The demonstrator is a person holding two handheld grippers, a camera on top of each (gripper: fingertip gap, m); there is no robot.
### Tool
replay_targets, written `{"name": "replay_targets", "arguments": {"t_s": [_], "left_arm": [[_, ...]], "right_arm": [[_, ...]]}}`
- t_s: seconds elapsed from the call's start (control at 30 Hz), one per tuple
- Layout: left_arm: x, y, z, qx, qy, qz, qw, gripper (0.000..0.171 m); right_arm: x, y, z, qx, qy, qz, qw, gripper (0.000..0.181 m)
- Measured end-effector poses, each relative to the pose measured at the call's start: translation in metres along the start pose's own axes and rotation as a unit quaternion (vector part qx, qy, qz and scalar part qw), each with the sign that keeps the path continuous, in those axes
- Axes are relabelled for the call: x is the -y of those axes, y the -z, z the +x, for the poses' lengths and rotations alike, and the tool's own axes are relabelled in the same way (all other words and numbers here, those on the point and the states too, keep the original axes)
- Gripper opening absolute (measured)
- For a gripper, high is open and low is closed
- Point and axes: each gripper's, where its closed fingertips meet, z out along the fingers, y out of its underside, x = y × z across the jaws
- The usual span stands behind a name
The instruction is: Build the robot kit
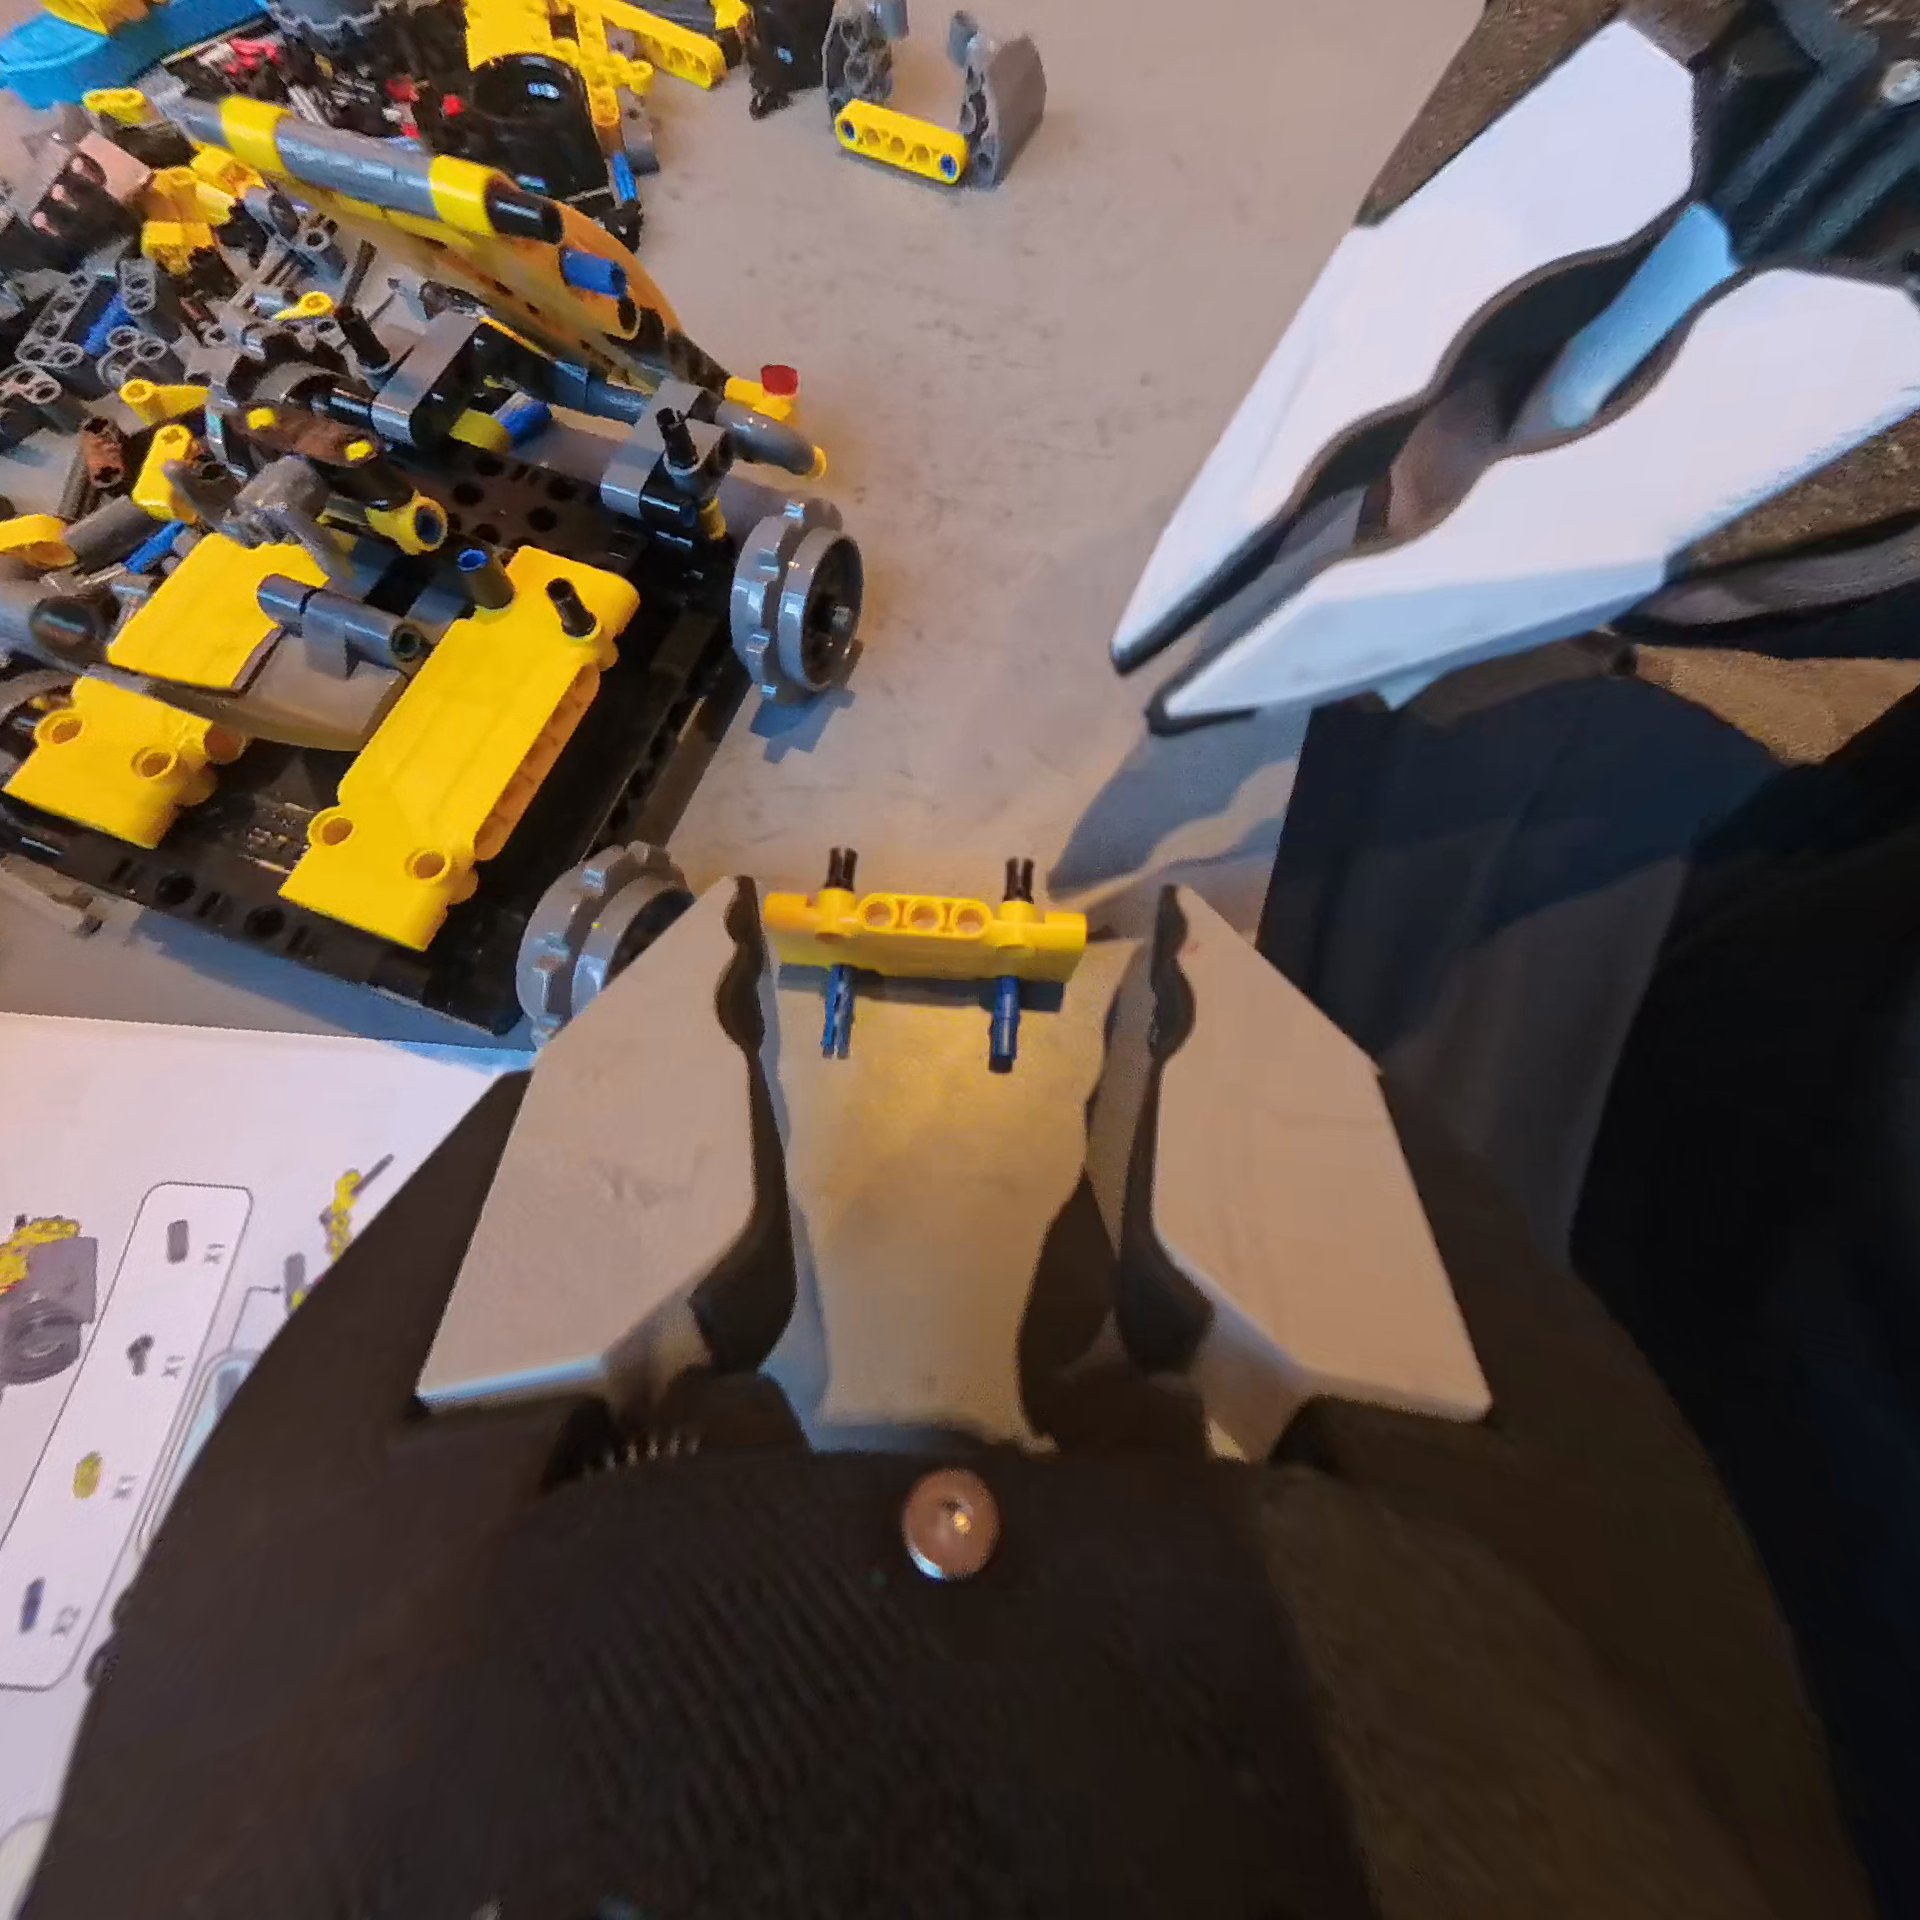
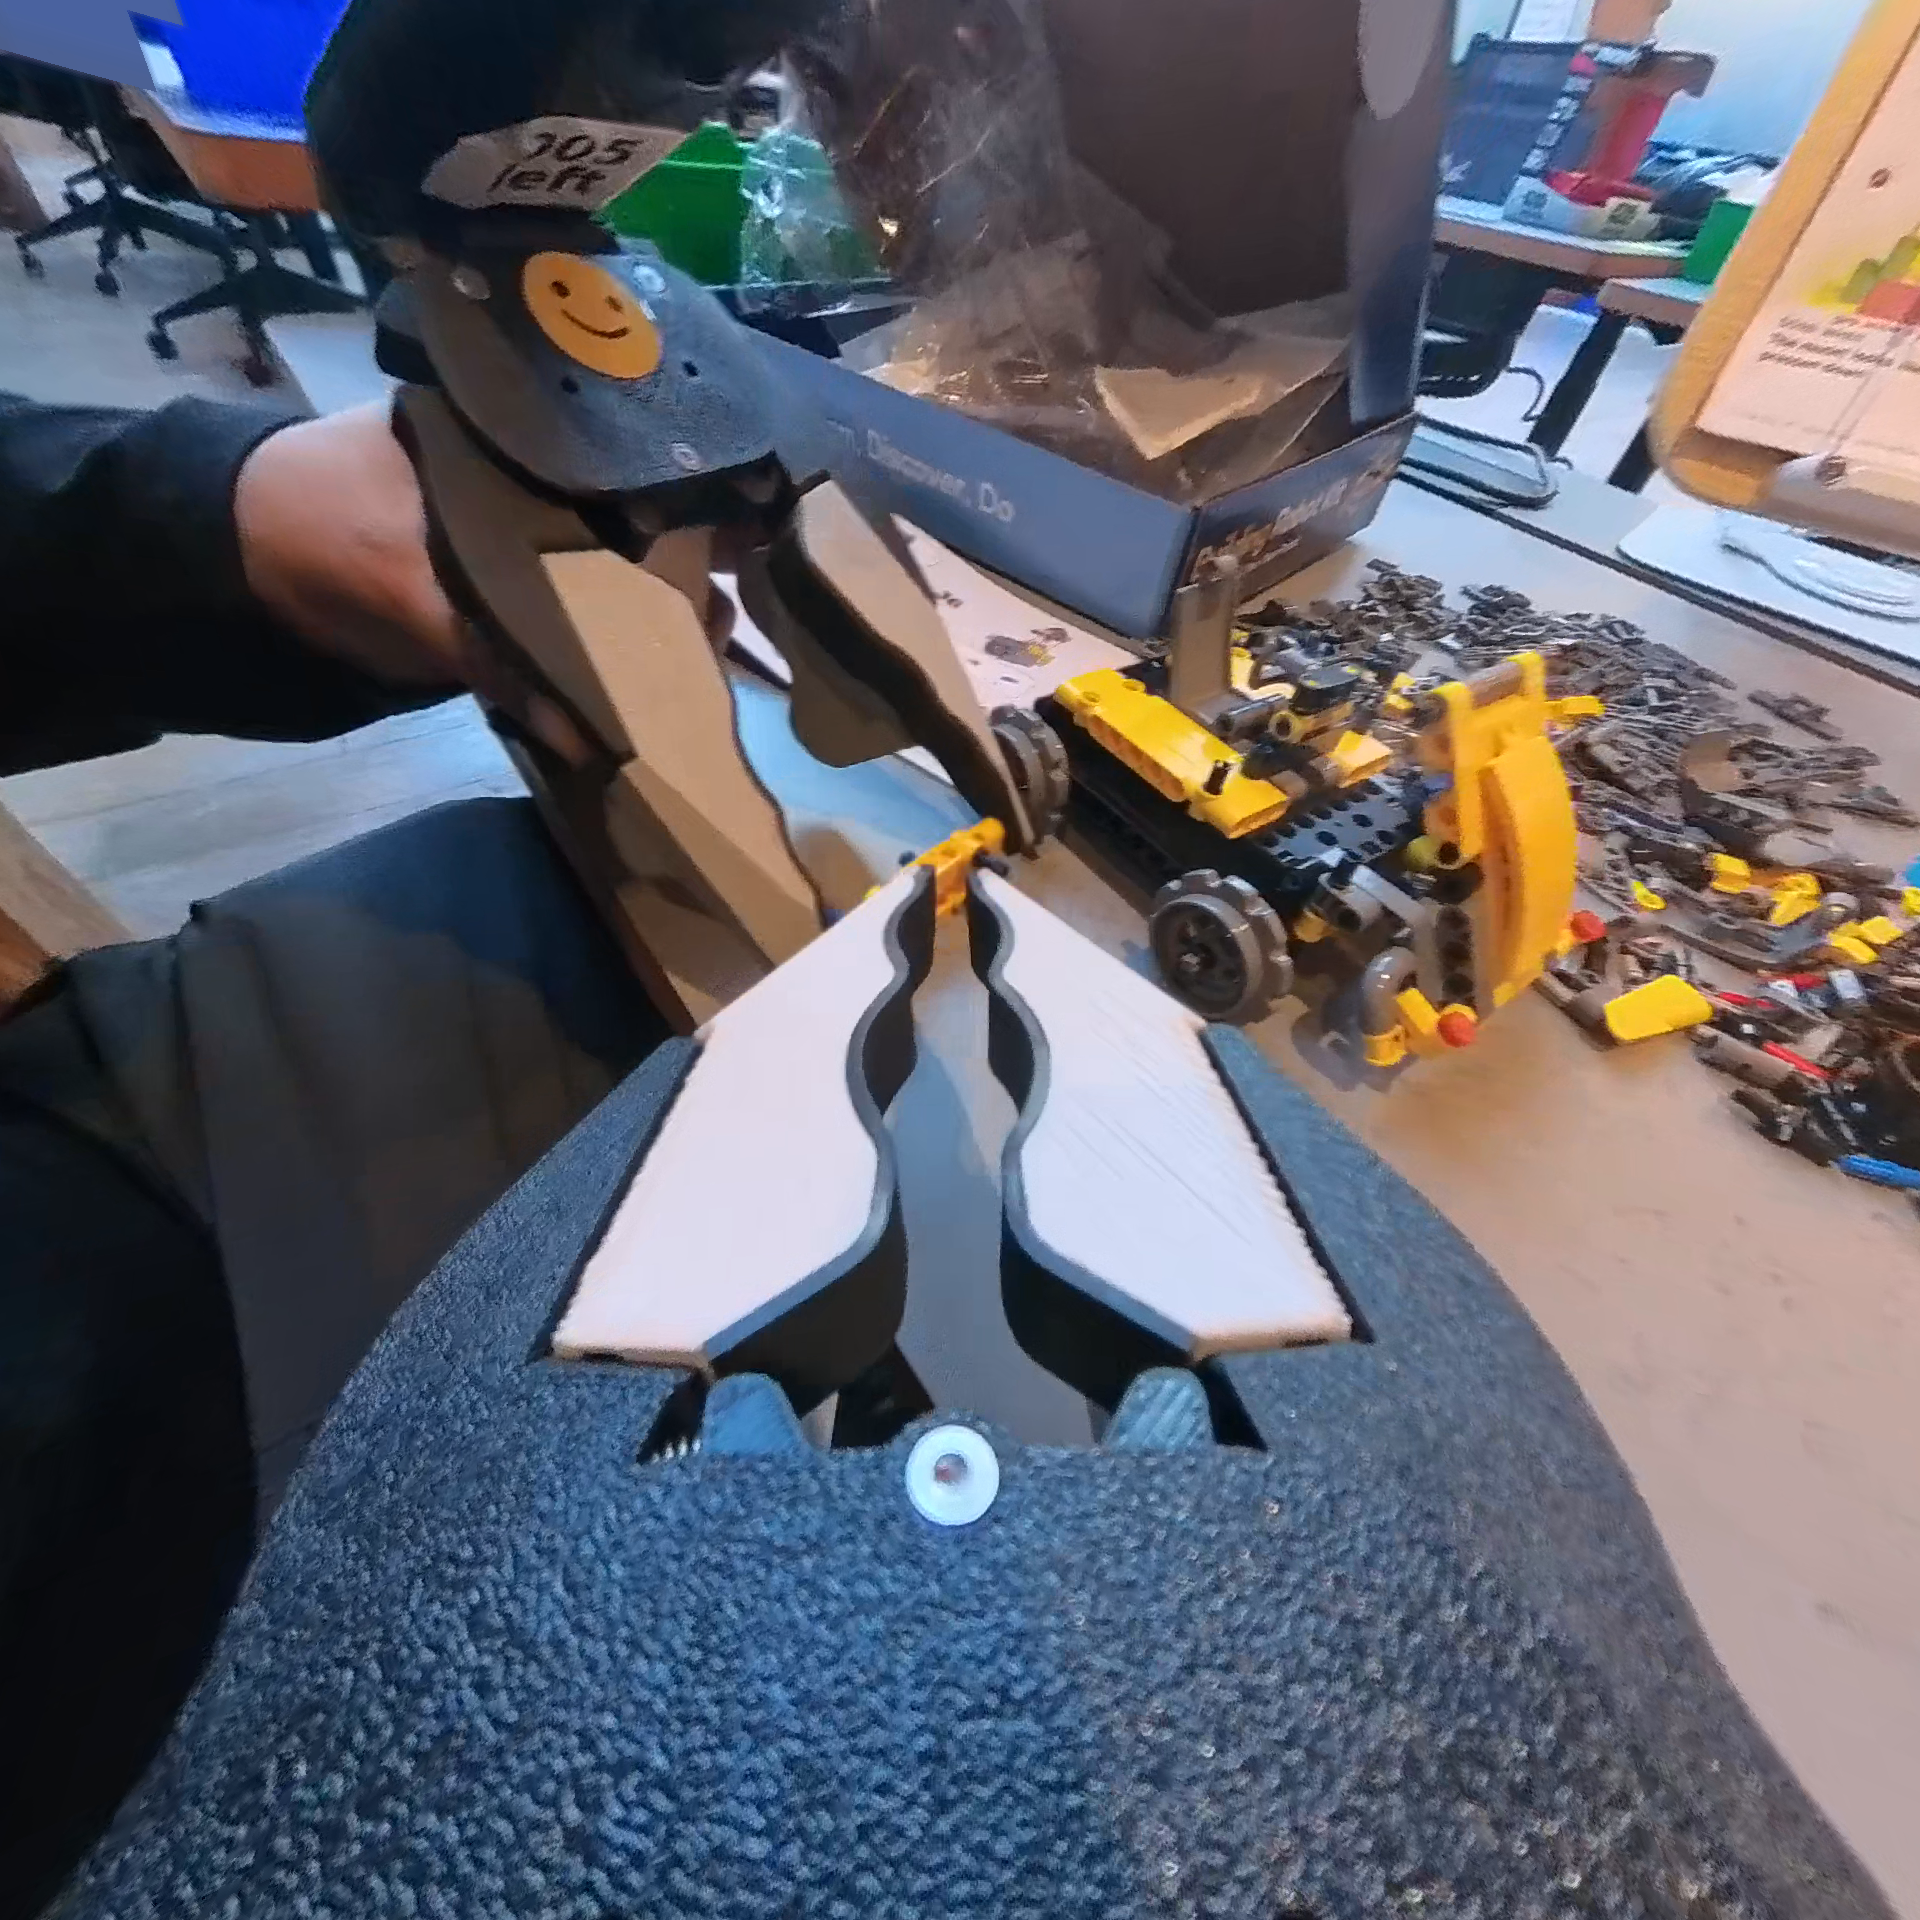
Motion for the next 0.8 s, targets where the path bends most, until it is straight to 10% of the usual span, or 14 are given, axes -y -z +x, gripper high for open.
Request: {"name": "replay_targets", "arguments": {"t_s": [0.8], "left_arm": [[-0.036, 0.055, 0.013, 0.08, 0.057, 0.095, 0.991, 0.073]], "right_arm": [[0.007, 0.0, 0.037, 0.03, -0.078, -0.02, 0.996, 0.017]]}}
